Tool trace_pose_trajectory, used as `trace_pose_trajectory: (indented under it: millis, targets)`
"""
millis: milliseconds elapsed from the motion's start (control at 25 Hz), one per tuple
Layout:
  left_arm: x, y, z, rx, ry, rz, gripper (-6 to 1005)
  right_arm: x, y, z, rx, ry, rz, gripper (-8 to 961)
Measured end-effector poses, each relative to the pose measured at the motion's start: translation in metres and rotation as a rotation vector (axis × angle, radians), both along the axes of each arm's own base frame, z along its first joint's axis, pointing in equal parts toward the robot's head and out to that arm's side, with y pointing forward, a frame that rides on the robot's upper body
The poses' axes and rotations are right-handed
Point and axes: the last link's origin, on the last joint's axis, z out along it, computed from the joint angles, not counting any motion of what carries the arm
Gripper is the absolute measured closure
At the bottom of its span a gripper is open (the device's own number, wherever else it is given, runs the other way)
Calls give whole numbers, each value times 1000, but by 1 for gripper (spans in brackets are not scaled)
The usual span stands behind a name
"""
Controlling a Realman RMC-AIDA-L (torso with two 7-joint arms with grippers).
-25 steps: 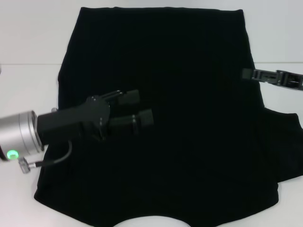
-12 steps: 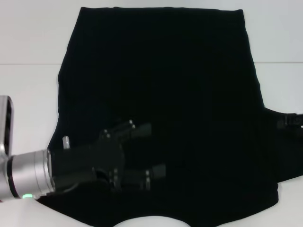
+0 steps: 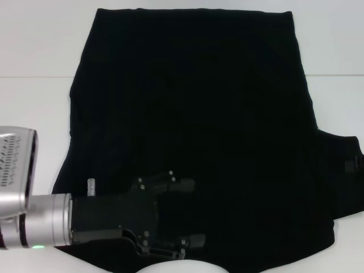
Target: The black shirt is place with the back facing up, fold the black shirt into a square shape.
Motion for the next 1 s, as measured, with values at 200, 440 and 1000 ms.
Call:
trace_pose_trajectory:
  millis: [200,440,1000]
  targets:
    - [1,1,-3,-11,22,-11,50,2,-13,0,-84,-9,-21,181]
    - [2,3,-2,-9,20,-11,50,4,-16,0,-105,-16,-28,197]
    - [2,3,-1,0,6,2,50,3,-8,-18,-88,-38,-13,289]
